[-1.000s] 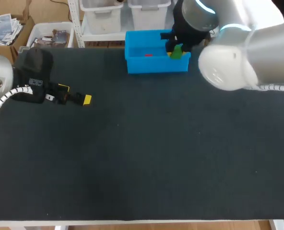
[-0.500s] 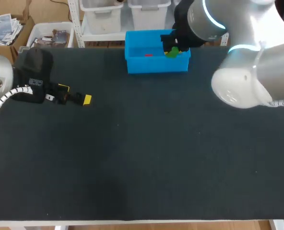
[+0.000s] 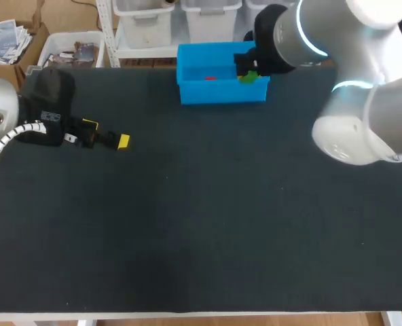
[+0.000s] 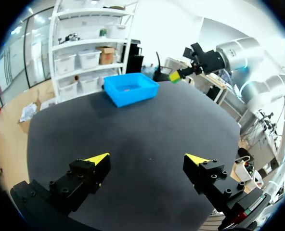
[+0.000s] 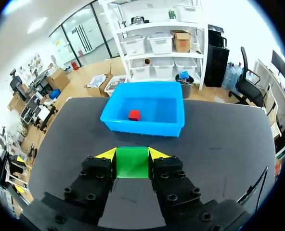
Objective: Use the left arm to pick the red cube and place it into the blue plastic box first, then use the right arm to grasp the green cube and put it into the same blue plastic box after the first action is fully finished.
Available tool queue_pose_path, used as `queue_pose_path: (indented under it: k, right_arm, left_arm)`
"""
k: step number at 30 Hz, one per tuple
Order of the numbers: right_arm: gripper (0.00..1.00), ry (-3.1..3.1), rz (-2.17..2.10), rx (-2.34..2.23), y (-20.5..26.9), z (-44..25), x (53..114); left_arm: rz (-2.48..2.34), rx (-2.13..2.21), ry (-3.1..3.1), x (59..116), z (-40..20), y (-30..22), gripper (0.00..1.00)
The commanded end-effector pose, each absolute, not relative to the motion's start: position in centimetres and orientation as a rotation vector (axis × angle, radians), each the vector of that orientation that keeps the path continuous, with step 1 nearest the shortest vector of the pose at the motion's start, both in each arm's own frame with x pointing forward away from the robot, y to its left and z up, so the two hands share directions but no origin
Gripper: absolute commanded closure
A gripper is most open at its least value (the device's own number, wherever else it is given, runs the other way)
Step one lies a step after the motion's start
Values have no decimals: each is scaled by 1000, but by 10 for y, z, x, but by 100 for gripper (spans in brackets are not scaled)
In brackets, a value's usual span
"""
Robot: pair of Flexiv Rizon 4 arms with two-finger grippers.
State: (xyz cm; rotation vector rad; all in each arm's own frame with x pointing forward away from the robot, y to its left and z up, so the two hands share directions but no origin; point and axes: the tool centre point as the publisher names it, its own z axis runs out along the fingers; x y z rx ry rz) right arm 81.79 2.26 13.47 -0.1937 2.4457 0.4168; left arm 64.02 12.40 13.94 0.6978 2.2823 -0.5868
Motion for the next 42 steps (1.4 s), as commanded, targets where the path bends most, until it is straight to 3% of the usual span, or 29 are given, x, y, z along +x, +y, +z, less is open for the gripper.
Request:
queue_pose_path:
  k: [1, 28, 42]
  right_arm:
    - [100, 2388, 419, -173, 23, 131, 826]
    - [100, 2390, 452, -154, 40, 104, 923]
    - [100, 2422, 411, -153, 46, 86, 946]
  left_arm:
    - [-593, 699, 2275, 640, 138, 125, 0]
    - [-593, 699, 2275, 640, 138, 125, 0]
    - [-593, 699, 2275, 640, 138, 125, 0]
